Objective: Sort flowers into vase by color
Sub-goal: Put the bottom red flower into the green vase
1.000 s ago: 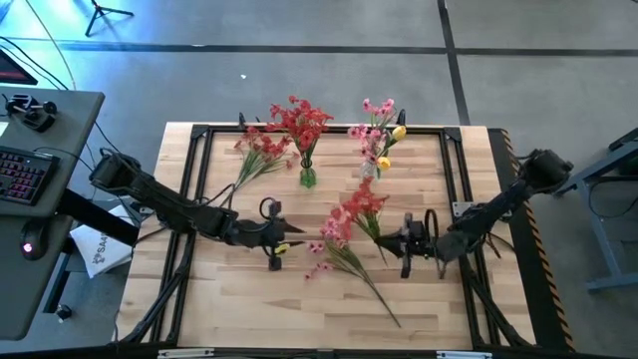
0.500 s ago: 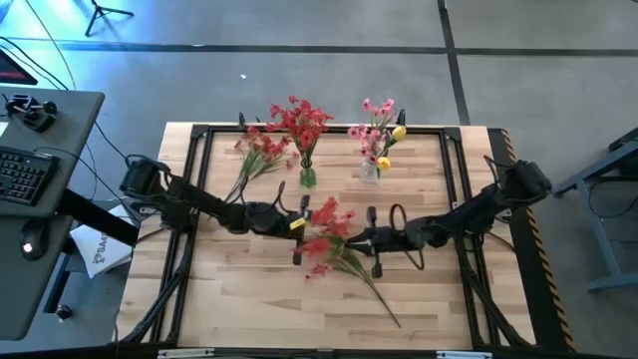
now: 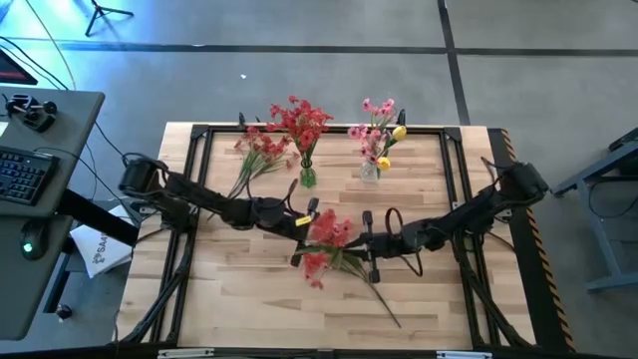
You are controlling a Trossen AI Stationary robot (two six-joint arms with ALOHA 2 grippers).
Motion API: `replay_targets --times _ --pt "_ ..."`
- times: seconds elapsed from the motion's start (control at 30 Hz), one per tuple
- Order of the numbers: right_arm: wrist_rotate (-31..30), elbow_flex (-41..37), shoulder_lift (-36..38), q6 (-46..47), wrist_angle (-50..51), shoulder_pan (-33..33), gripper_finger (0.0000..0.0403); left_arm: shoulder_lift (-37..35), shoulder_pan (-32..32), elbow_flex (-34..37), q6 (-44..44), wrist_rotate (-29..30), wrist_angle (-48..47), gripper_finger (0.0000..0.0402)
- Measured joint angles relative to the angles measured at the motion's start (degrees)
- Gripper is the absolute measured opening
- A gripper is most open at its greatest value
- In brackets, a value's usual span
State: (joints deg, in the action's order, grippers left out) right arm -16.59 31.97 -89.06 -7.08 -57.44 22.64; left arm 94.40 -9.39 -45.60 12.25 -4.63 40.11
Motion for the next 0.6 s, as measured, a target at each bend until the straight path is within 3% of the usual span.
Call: replay_targets --times 0.13,0.6 --pt "-4.8 0.0 1.7 1.1 5.0 0.7 0.0000 -1.7 -0.5 0.1 0.9 0.0 -1.0 0.0225" --pt "-3.9 0.2 -0.3 2.1 2.8 -3.4 0.0000 -0.7 -0.4 -1.3 1.5 0.9 6.5 0.0225"
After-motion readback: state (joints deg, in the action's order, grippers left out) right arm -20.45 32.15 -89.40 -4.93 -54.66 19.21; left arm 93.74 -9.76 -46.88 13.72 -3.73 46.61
